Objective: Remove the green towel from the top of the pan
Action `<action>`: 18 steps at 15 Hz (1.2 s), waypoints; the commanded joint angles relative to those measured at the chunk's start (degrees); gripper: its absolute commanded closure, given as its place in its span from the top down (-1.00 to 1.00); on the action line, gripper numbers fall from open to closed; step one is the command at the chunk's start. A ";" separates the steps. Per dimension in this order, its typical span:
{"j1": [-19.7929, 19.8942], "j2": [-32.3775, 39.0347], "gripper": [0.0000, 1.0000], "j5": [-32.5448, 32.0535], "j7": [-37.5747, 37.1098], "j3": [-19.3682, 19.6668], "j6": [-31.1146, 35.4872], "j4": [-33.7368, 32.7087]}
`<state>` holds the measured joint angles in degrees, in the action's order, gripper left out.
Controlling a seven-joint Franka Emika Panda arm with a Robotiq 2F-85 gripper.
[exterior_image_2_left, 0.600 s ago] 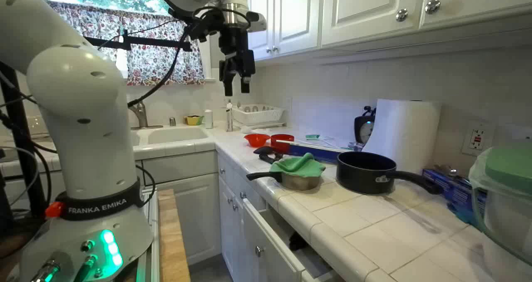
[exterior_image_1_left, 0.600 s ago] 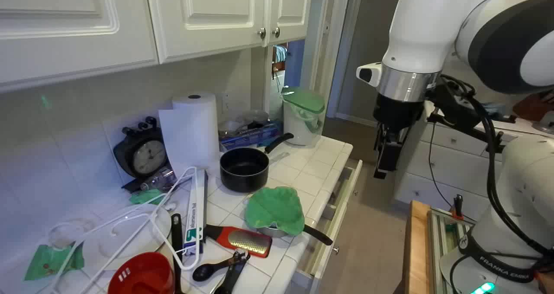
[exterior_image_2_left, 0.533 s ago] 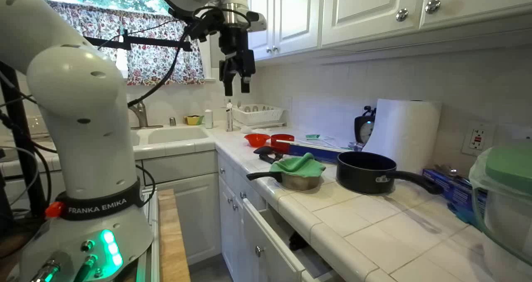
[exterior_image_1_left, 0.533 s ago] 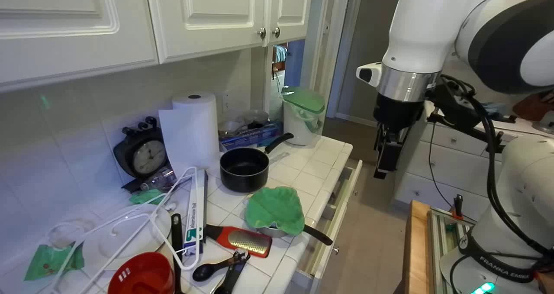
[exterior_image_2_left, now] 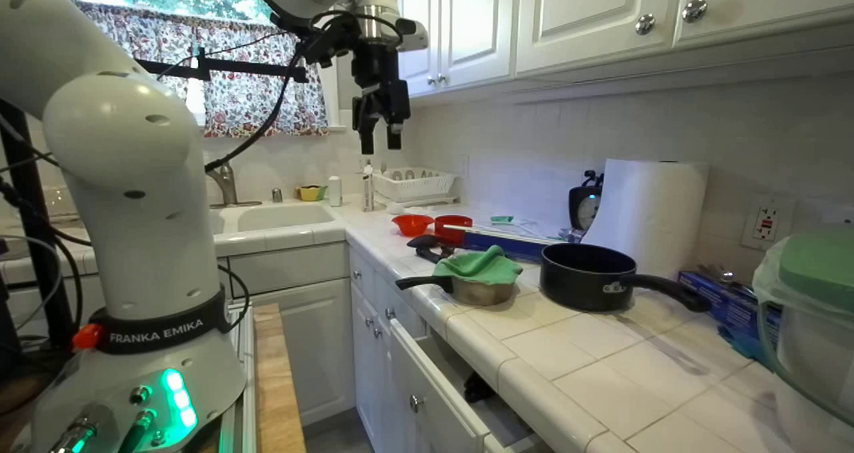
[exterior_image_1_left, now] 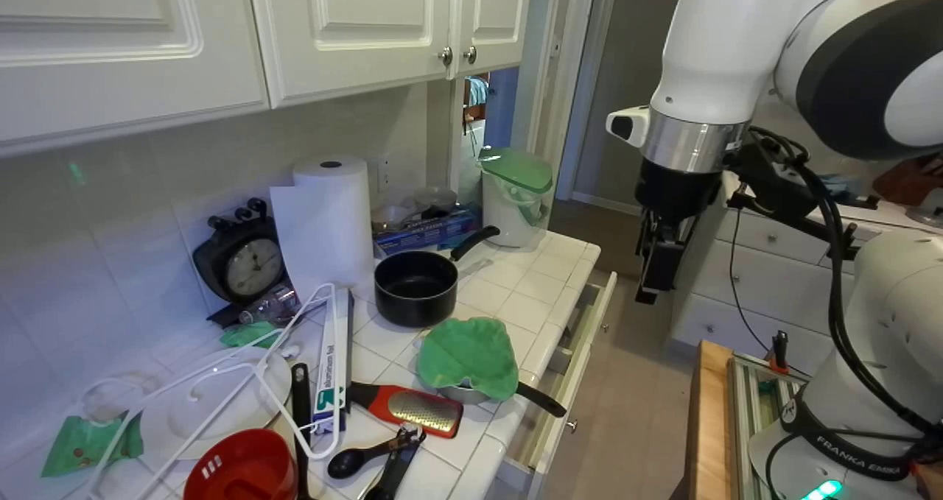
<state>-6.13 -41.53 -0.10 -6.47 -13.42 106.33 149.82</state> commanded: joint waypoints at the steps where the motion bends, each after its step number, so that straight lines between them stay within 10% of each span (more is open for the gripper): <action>1: -0.07 1.54 1.00 -1.88 1.17 2.07 6.22 1.72; 8: 0.09 13.45 1.00 -3.30 8.58 5.06 20.29 1.96; 18: -0.50 30.30 1.00 -13.84 7.81 1.65 22.02 -4.99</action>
<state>-6.30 -16.42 -9.59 2.52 -10.91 128.25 148.45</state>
